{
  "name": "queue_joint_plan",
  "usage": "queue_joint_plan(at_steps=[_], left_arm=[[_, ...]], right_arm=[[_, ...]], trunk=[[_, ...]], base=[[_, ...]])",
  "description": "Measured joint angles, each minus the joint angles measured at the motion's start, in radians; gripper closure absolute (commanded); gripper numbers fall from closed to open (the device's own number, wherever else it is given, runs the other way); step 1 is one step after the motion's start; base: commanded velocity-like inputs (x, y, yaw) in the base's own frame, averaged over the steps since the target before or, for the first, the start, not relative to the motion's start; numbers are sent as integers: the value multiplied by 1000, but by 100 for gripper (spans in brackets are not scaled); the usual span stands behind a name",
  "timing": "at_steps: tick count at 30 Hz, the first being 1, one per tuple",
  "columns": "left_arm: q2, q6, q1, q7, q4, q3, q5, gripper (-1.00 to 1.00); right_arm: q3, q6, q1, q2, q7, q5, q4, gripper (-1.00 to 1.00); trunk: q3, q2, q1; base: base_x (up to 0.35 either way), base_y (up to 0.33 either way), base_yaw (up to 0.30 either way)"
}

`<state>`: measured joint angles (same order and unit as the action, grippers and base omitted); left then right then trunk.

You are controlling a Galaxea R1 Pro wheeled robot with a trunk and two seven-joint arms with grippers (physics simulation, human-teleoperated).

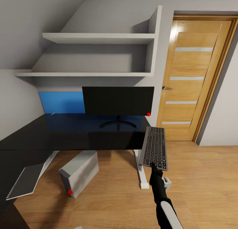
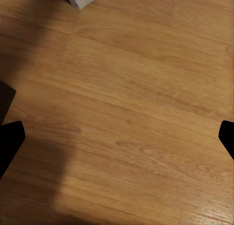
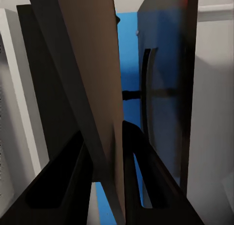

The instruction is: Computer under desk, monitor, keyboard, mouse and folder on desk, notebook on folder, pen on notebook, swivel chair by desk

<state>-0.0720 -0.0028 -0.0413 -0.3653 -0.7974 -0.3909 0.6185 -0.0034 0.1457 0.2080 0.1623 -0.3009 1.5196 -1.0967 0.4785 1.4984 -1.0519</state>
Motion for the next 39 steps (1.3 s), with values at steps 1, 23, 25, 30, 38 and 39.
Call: queue_joint_plan(at_steps=[1, 23, 25, 30, 38, 39], left_arm=[[0, 0, 0, 0, 0, 0, 0, -100], [0, 0, 0, 0, 1, 0, 0, -100], [0, 0, 0, 0, 1, 0, 0, -100], [0, 0, 0, 0, 1, 0, 0, -100], [0, 0, 0, 1, 1, 0, 1, -100], [0, 0, 0, 1, 1, 0, 0, -100]], right_arm=[[0, 0, 0, 0, 0, 1, 0, 100], [-1, 3, 0, 1, -1, 0, 2, 100], [-1, 3, 0, 0, -1, 0, 3, 100], [-2, 3, 0, 0, 0, 0, 2, 100], [-5, 4, 0, 0, -1, 0, 3, 100], [-9, 4, 0, 0, 0, 0, 2, 100]], trunk=[[0, 0, 0], [0, 0, 0], [0, 0, 0], [0, 0, 0], [0, 0, 0], [0, 0, 0]], base=[[0, 0, 0], [17, 13, 0], [236, 97, 0], [124, 33, 0], [11, 111, 0], [1, 58, 0]])
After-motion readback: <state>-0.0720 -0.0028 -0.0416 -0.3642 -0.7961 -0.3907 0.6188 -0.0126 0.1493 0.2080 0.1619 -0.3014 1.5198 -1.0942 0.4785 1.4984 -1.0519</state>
